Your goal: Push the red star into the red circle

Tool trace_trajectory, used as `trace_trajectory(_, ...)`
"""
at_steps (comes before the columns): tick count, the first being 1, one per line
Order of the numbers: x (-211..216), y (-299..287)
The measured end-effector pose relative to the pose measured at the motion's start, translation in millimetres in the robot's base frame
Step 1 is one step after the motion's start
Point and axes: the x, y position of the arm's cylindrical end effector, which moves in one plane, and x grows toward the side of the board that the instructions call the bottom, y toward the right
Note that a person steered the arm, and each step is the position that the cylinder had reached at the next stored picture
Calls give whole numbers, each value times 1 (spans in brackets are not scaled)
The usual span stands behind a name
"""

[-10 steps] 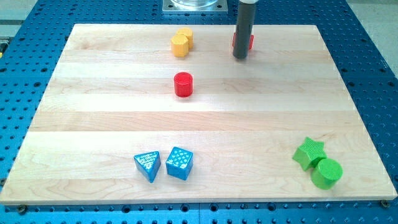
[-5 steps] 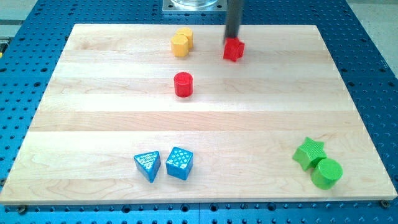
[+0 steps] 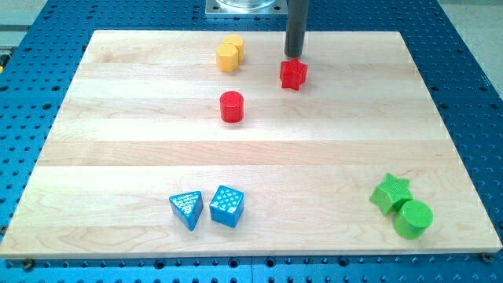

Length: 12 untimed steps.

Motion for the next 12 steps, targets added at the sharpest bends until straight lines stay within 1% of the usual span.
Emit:
trace_trajectory(1, -9, 22)
trace_trajectory(3, -6, 22)
trace_trajectory(4, 42, 23)
trace_trajectory(5, 64, 5)
trace_trajectory(6, 88, -39)
trace_trajectory(7, 67, -35)
trace_trajectory(8, 93, -74)
trace_trajectory(9, 128, -97)
trace_trajectory(10, 145, -105)
trace_trajectory(12, 133, -104)
